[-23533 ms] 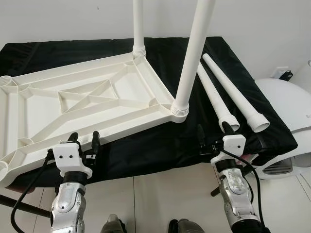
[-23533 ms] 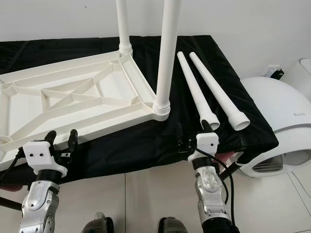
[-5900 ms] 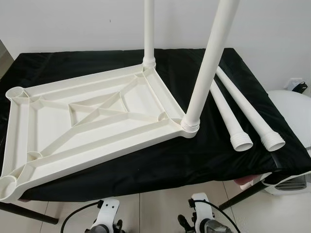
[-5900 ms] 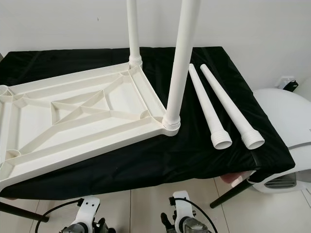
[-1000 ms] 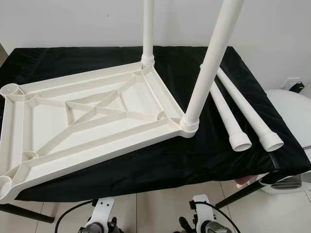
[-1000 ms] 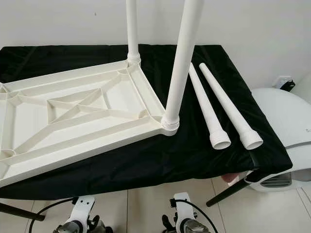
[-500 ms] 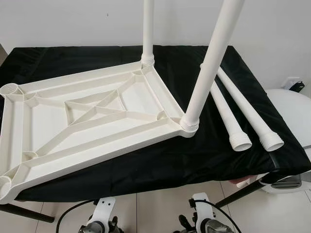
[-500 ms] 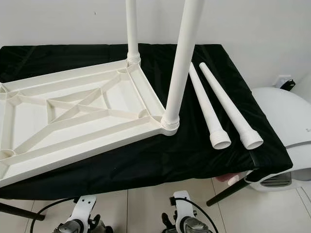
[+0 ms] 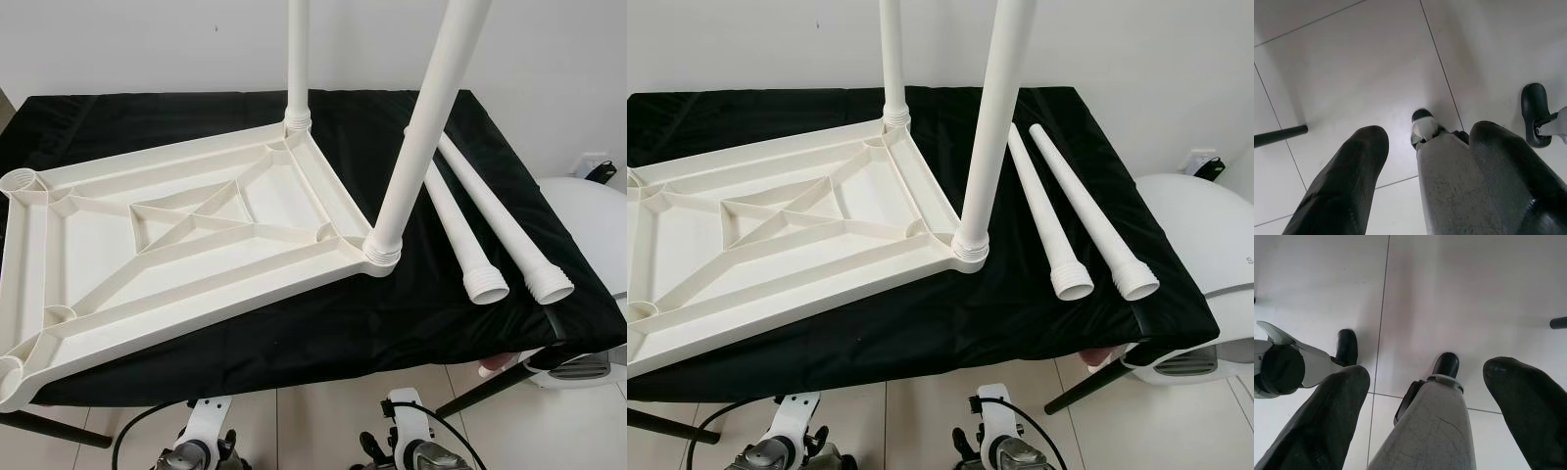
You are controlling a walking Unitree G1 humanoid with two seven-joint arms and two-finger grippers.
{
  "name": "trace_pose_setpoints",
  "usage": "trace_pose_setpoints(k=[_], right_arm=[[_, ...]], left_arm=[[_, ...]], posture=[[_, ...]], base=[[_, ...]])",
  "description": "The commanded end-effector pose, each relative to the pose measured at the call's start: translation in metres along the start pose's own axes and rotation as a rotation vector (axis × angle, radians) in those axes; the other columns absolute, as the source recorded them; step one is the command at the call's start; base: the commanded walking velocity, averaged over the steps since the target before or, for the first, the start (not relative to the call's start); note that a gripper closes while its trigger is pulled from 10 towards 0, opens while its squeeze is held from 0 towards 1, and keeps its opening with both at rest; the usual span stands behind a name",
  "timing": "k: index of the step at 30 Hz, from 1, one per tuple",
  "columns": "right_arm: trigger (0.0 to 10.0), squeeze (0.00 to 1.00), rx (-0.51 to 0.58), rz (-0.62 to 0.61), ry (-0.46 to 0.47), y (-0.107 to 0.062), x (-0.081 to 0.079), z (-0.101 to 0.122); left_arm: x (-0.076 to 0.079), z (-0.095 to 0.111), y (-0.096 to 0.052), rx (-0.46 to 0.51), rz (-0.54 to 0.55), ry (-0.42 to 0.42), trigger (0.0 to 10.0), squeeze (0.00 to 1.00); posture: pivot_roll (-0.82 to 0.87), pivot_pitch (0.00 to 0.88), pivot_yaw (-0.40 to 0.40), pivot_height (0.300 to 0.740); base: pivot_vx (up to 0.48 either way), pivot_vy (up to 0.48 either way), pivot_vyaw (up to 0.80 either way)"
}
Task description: Building children table
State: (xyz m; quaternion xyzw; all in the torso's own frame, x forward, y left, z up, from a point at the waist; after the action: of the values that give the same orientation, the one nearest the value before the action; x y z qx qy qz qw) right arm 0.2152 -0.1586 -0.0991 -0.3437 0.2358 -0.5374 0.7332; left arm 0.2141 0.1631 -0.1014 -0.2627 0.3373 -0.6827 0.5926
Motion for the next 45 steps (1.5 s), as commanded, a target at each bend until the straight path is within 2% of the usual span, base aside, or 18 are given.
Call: trace_pose_setpoints(k=[1, 3, 4, 6, 8, 10, 11, 15, 18, 23, 28, 30, 34, 45], right_arm=[[10.0, 0.00, -0.024, -0.010, 0.009, -0.002, 0.003, -0.006], [10.0, 0.00, -0.024, -0.010, 0.009, -0.002, 0.003, -0.006], [10.0, 0.00, -0.024, -0.002, -0.008, -0.001, 0.005, -0.004], [10.0, 0.00, -0.028, 0.012, -0.036, -0.001, 0.003, -0.005], [10.0, 0.00, -0.021, -0.001, -0.017, -0.001, 0.005, -0.003], [10.0, 0.00, -0.030, 0.014, -0.043, -0.001, 0.003, -0.003], [10.0, 0.00, -0.029, 0.012, -0.029, -0.001, 0.003, -0.003], [10.0, 0.00, -0.023, -0.012, 0.024, -0.001, 0.004, -0.003], [10.0, 0.00, -0.015, 0.001, -0.004, 0.000, 0.004, 0.001], [10.0, 0.00, -0.016, -0.001, 0.004, 0.000, 0.004, 0.000], [10.0, 0.00, -0.016, -0.001, -0.003, 0.000, 0.005, 0.000], [10.0, 0.00, -0.015, 0.001, -0.007, 0.000, 0.005, 0.000], [10.0, 0.00, -0.011, 0.010, -0.018, 0.001, 0.002, 0.003], [10.0, 0.00, -0.004, 0.013, -0.034, 0.002, 0.003, 0.008]], left_arm=[[-0.001, -0.010, -0.002, -0.038, -0.017, 0.001, 10.0, 0.00], [-0.001, -0.010, -0.002, -0.038, -0.017, 0.001, 10.0, 0.00], [-0.002, -0.008, -0.002, -0.027, -0.026, 0.004, 10.0, 0.00], [-0.001, -0.006, -0.002, -0.020, -0.034, 0.016, 10.0, 0.00], [-0.004, -0.003, -0.001, -0.011, -0.021, -0.002, 10.0, 0.00], [-0.005, 0.000, -0.001, -0.014, -0.033, 0.039, 10.0, 0.00], [-0.008, 0.002, 0.000, -0.010, -0.023, 0.008, 10.0, 0.00], [-0.012, 0.005, 0.000, -0.007, -0.005, -0.027, 10.0, 0.00], [-0.011, 0.008, 0.001, -0.002, -0.012, -0.007, 10.0, 0.00], [-0.009, 0.007, 0.001, -0.006, -0.022, 0.020, 10.0, 0.00], [-0.007, 0.004, 0.001, -0.010, -0.020, 0.010, 10.0, 0.00], [-0.006, -0.002, -0.001, -0.022, -0.011, -0.009, 10.0, 0.00], [-0.006, -0.010, -0.002, -0.043, -0.005, -0.024, 10.0, 0.00], [-0.004, -0.007, -0.001, -0.040, -0.008, -0.019, 10.0, 0.00]], posture=[[0.05, 0.116, 0.038, 0.740], [0.05, 0.116, 0.038, 0.740], [0.05, 0.159, 0.029, 0.740], [0.05, 0.151, 0.031, 0.740], [0.05, 0.145, 0.030, 0.740], [0.05, 0.144, 0.022, 0.740], [0.05, 0.137, 0.025, 0.740], [0.05, 0.155, 0.019, 0.740], [0.05, 0.148, 0.022, 0.740], [0.04, 0.157, 0.020, 0.740], [0.04, 0.154, 0.019, 0.740], [0.04, 0.118, 0.016, 0.740], [0.03, 0.132, 0.020, 0.740], [0.04, 0.109, 0.010, 0.740]], base=[[0.000, 0.000, 0.00], [0.000, 0.000, 0.00], [0.000, 0.000, 0.00], [0.000, 0.000, 0.00], [0.000, 0.000, 0.00], [0.000, 0.000, 0.00], [0.000, 0.000, 0.00], [0.000, 0.000, 0.00], [0.000, 0.000, 0.00], [0.000, 0.000, 0.00], [0.000, 0.000, 0.00], [0.000, 0.000, 0.00], [0.000, 0.000, 0.00], [0.000, 0.000, 0.00]])
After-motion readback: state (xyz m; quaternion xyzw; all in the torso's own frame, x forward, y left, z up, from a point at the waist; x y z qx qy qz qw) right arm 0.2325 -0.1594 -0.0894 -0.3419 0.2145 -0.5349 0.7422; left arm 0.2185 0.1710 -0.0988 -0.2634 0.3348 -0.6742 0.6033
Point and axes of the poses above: a point about 5 cm out from each wrist's last joint towards the gripper, its own y axis pointing out of the wrist towards the gripper, its own z axis along the axis of the wrist's last joint, x = y × z, the point moved 3 cm from there along y, pointing out of the wrist towards the gripper, and after that the axes turned 7 degrees about -y, right-handed, at the moved point
